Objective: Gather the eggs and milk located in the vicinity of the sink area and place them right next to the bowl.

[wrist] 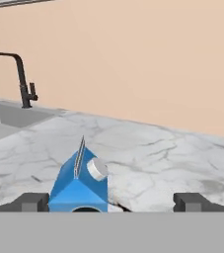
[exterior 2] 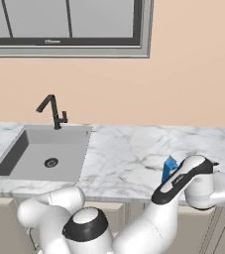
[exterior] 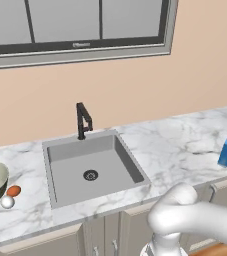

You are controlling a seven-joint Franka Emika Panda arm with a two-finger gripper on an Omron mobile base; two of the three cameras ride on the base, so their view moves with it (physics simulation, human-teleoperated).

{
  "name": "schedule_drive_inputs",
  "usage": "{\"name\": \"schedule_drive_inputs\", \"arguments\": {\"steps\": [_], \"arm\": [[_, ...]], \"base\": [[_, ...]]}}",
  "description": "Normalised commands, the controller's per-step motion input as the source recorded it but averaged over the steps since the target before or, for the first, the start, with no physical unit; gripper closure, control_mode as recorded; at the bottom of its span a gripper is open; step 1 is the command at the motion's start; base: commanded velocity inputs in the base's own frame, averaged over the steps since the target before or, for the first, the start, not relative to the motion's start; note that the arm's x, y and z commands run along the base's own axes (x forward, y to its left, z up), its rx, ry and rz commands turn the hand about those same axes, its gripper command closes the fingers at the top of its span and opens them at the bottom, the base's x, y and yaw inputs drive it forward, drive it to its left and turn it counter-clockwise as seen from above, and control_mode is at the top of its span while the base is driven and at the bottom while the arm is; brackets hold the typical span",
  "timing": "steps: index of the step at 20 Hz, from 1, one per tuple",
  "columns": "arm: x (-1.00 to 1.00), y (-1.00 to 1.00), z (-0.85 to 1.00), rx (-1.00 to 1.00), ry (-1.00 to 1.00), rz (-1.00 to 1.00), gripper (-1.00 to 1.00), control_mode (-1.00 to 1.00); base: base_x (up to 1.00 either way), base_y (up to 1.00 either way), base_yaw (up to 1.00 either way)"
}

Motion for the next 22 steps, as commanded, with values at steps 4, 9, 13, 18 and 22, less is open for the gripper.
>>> {"name": "schedule_drive_inputs", "arguments": {"steps": [4, 9, 13, 18, 22], "arm": [[0.06, -0.06, -0.36, 0.0, 0.02, 0.0, -1.0, -1.0], [0.0, 0.0, -0.27, 0.0, 0.0, 0.0, -1.0, -1.0], [0.0, 0.0, -0.17, 0.0, 0.0, 0.0, -1.0, -1.0], [0.0, 0.09, -0.16, 0.0, 0.0, 0.0, -1.0, -1.0], [-0.09, 0.21, -0.03, 0.0, 0.0, 0.0, -1.0, -1.0]], "base": [[0.0, 0.0, 0.0], [0.0, 0.0, 0.0], [0.0, 0.0, 0.0], [0.0, 0.0, 0.0], [0.0, 0.0, 0.0]]}}
